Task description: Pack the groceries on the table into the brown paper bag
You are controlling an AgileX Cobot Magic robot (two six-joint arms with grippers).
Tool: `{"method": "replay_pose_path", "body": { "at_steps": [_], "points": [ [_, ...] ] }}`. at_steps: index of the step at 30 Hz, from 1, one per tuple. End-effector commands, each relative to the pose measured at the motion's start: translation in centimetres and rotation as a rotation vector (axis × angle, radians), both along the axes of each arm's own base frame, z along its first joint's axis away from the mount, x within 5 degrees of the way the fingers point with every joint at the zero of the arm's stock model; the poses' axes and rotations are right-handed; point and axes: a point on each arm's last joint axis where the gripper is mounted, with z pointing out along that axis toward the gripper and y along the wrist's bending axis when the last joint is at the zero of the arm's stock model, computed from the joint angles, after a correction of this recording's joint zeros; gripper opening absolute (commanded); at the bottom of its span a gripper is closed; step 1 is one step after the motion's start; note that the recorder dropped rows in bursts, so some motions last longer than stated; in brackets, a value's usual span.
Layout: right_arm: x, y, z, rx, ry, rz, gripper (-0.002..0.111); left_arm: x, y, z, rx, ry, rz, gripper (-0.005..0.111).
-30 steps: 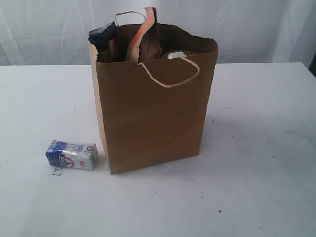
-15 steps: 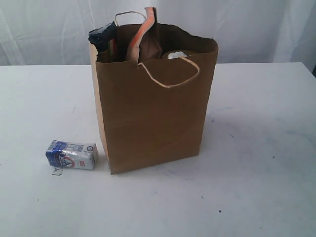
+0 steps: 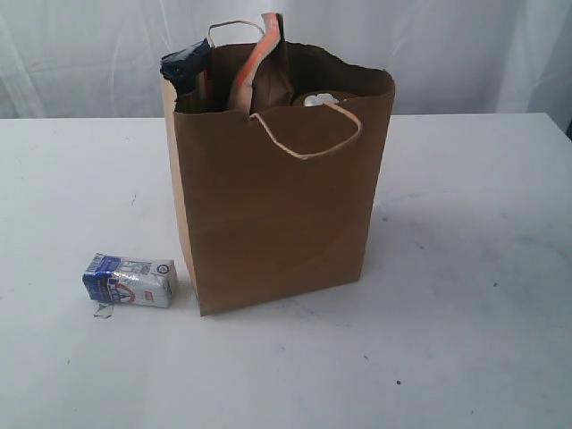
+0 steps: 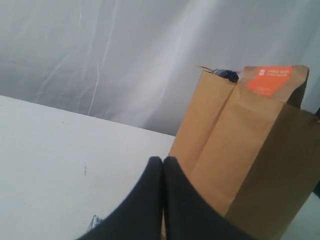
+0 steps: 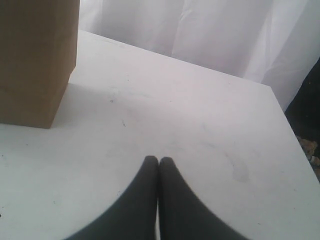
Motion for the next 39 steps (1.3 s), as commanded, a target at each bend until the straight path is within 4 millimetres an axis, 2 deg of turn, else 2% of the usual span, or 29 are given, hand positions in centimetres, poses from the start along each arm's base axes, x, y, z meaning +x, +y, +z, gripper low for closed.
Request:
{"method": "replay_pose_path", "body": {
  "at_steps": [1,28,33,36,39],
  "points": [
    [0.0,0.0,-0.1,0.002,-0.005,-0.007,0.000,-0.1,0.2,0.1,-0.145,0.014,-0.003,0.000],
    [0.0,0.0,-0.1,0.002,-0.005,-0.007,0.000,-0.1,0.2,0.3,-0.142,-0.008,-0.001,0.000],
    [0.0,0.0,-0.1,0.002,-0.005,-0.007,0.000,-0.1,0.0,0.1,-0.153,0.034,-0.019,0.000],
    [0.0,0.0,-0.1,0.002,-0.005,-0.007,0.000,-0.2,-0.4,2.4,-0.017,0.032,-0.056,0.000],
    [0.0,0.0,-0.1,0.002,-0.005,-0.007,0.000,-0.6,-0.5,4.1,0.107,0.165,-0.075,0.000]
  ]
}}
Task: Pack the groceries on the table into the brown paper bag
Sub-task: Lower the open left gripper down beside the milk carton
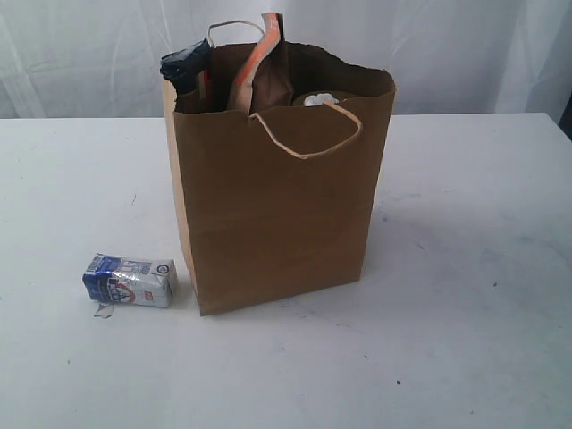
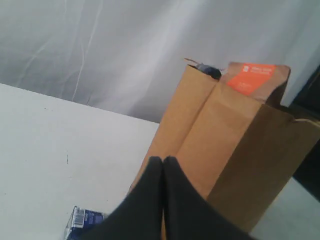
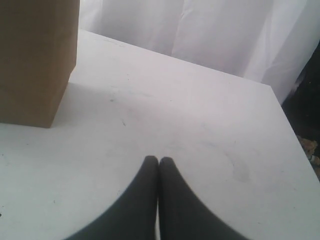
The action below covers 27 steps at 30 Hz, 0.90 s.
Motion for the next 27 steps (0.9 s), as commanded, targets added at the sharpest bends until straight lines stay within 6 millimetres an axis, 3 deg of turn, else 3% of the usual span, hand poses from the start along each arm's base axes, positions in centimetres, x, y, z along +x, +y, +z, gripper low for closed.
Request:
{"method": "replay_pose_path", "body": {
  "at_steps": [1,4,6,8,9,11,18,24,27],
  "points": [
    [0.0,0.0,-0.1,0.002,-0.007,-0.007,0.000,-0.5,0.0,3.1,0.149,0.142,-0.028,0.000],
    [0.0,0.0,-0.1,0.002,-0.007,-0.007,0.000,-0.9,0.0,4.4,0.200,0.267,-0.044,0.000],
    [0.0,0.0,-0.1,0.010,-0.006,-0.008,0.000,-0.8,0.0,5.7,0.253,0.332,-0.057,0.006],
    [0.0,0.0,-0.1,0.012,-0.005,-0.009,0.000,-0.7,-0.1,6.9,0.339,0.294,-0.072,0.026],
    [0.0,0.0,-0.1,0.012,-0.005,-0.009,0.000,-0.5,-0.2,7.3,0.352,0.288,-0.074,0.044],
    [0.0,0.0,-0.1,0.012,-0.005,-0.009,0.000,0.0,-0.5,7.1,0.345,0.332,-0.085,0.060],
    [0.0,0.0,-0.1,0.013,-0.005,-0.009,0.000,3.5,-1.7,5.1,0.526,0.483,-0.121,0.065],
    [0.0,0.0,-0.1,0.013,-0.005,-0.009,0.000,5.8,-2.6,4.3,0.578,0.486,-0.136,0.066],
    [0.0,0.0,-0.1,0.013,-0.005,-0.009,0.000,6.4,-2.9,3.9,0.694,0.457,-0.176,0.066]
  ]
}}
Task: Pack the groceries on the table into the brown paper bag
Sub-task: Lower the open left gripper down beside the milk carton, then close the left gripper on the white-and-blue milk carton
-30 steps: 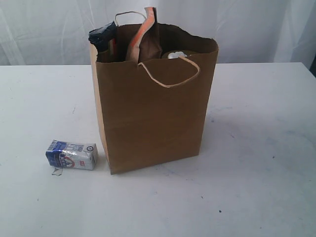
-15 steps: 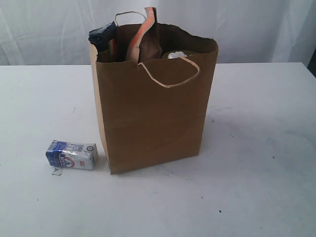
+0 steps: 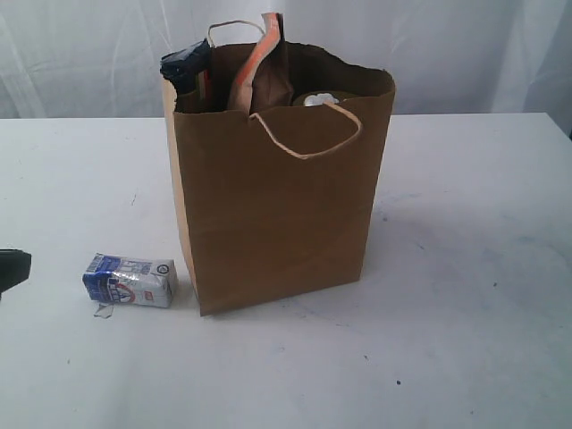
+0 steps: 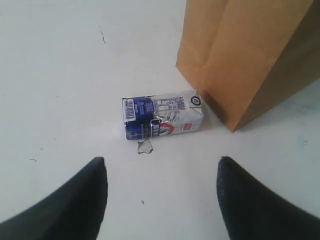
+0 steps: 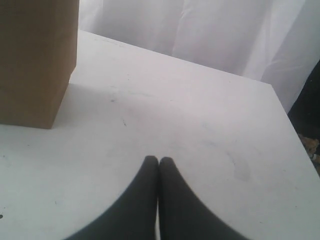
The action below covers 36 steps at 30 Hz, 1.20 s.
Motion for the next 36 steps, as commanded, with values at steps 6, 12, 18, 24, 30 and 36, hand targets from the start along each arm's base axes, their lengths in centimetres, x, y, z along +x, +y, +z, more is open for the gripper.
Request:
{"method": "replay_pose_path", "body": {
  "at_steps": [6,12,18,24,30,36],
  "points": [
    [0.0,0.0,-0.1,0.003,-0.007,-0.007,0.000,2.2,-1.7,-0.8,0.287,-0.018,-0.312,0.066],
    [0.0,0.0,-0.1,0.003,-0.007,-0.007,0.000,3.6,-3.7,-0.9,0.352,0.016,-0.511,0.066],
    [0.0,0.0,-0.1,0.003,-0.007,-0.007,0.000,5.4,-4.9,-1.4,0.424,0.150,-0.651,0.066],
    [0.0,0.0,-0.1,0.003,-0.007,-0.007,0.000,6.3,-5.5,-1.5,0.540,0.179,-0.866,0.066],
    [0.0,0.0,-0.1,0.003,-0.007,-0.007,0.000,7.0,-5.5,-1.6,0.684,0.101,-1.024,0.066],
    [0.0,0.0,-0.1,0.003,-0.007,-0.007,0.000,9.1,-5.9,-2.1,0.670,0.219,-1.096,0.066]
  ]
}}
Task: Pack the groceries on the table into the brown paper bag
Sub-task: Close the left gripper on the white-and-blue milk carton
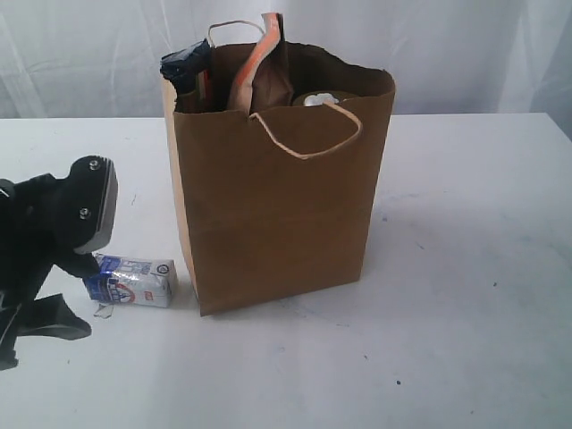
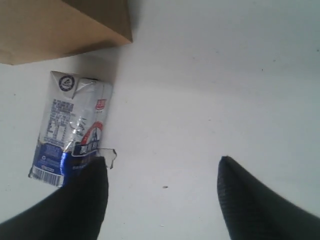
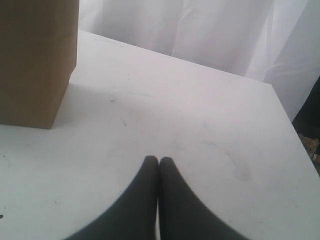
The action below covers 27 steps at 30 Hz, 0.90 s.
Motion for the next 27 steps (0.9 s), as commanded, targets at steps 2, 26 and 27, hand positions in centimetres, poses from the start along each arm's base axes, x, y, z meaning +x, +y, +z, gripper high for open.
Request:
{"method": "replay_pose_path", "body": {
  "at_steps": [2,26,27],
  "points": [
    [0.0,0.0,-0.1,0.003,-0.007,-0.007,0.000,2.2,-0.5,0.1,0.025,0.079,-0.019,0.066],
    [0.0,0.0,-0.1,0.003,-0.007,-0.007,0.000,11.2,-1.2,-3.4,0.087,0.205,-0.109,0.066],
    [0.0,0.0,-0.1,0.003,-0.007,-0.007,0.000,11.4,-1.3,-3.5,0.080,0.203,-0.105,0.066]
  ]
}}
